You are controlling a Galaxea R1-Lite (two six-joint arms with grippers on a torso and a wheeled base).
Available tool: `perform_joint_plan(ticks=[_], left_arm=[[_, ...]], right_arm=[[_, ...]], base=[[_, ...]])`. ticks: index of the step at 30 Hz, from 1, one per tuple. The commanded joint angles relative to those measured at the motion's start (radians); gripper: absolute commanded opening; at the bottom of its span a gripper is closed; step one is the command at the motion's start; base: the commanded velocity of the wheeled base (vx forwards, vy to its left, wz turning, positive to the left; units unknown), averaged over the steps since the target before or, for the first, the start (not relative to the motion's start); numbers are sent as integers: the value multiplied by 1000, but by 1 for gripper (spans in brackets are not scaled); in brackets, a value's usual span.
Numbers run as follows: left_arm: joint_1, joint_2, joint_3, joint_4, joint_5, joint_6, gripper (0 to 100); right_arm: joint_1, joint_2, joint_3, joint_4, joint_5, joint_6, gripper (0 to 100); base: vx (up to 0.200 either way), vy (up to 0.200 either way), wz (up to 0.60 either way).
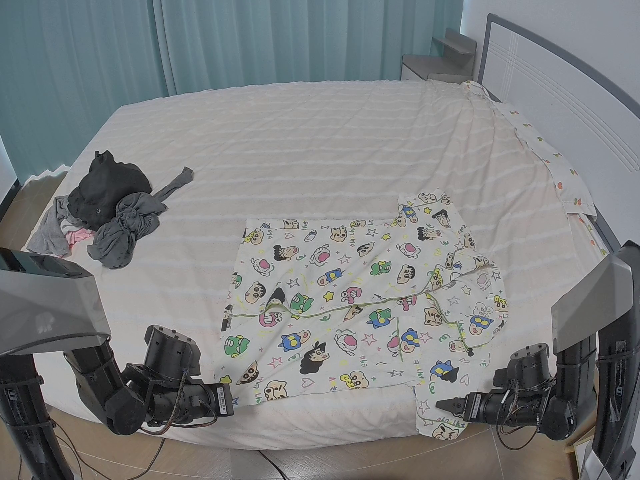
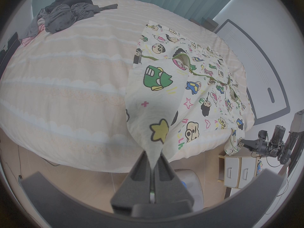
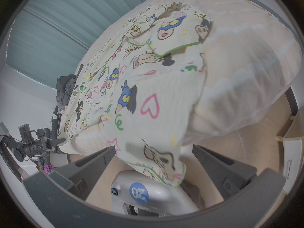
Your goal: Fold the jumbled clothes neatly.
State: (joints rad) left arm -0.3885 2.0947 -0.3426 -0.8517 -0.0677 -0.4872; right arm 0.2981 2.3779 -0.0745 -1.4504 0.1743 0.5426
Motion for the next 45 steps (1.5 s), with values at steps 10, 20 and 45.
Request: perform_joint_plan(ticks=[10,20,45], left_arm=[[0,-1,-1,-1,0,-1,0],[0,-7,7,0,2,-2,0],[-18,-45,123,0,-8,-2,0]], right_arm=[[56,24,-108,38,5,-7,100],[50,-14,-87,88,4,-10,0],[95,-131,74,173,14,-13,0]], base=[[0,0,0],[0,0,0],[0,0,0]])
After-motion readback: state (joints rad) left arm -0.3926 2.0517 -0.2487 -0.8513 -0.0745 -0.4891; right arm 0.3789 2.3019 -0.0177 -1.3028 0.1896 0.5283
